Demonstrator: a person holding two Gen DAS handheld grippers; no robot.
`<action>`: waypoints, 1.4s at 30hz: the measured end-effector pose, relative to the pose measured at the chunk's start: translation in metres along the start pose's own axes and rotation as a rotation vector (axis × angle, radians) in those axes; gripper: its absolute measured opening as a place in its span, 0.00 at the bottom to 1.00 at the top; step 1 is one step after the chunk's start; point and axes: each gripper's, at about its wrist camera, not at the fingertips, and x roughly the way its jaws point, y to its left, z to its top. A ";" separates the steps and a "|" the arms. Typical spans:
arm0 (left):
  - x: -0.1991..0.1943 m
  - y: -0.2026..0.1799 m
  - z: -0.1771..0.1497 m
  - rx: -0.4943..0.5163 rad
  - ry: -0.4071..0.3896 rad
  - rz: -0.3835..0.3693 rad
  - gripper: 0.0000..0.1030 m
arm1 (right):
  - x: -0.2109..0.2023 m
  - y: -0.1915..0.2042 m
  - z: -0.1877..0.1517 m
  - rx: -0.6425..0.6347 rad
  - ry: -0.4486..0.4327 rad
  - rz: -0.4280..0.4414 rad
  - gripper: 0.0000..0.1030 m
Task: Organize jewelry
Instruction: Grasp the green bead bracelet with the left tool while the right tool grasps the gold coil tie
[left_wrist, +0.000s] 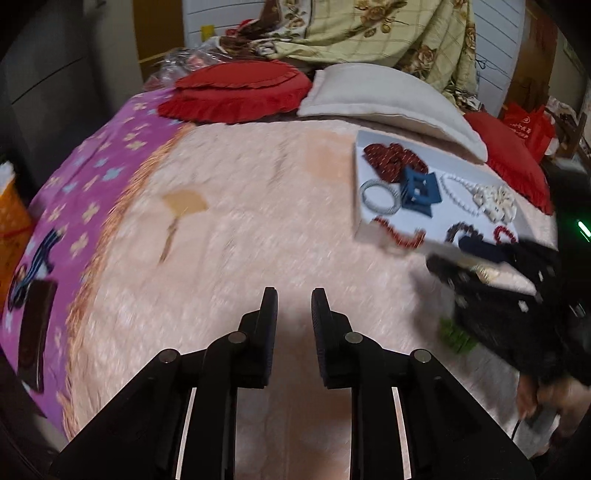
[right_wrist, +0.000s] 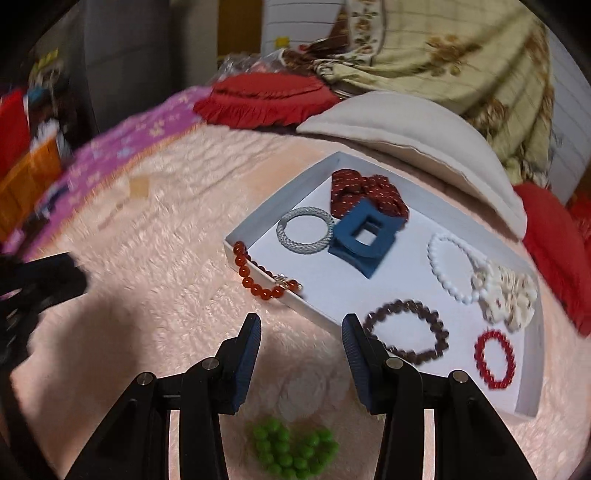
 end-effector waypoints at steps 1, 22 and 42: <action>-0.001 0.001 -0.005 -0.006 -0.011 0.002 0.17 | 0.006 0.007 0.002 -0.030 0.005 -0.034 0.43; 0.003 0.023 -0.033 -0.005 -0.159 0.036 0.19 | 0.004 -0.010 0.063 -0.004 -0.018 -0.300 0.56; 0.012 0.009 -0.042 0.013 -0.079 -0.013 0.20 | -0.031 -0.077 -0.071 0.378 0.045 -0.070 0.43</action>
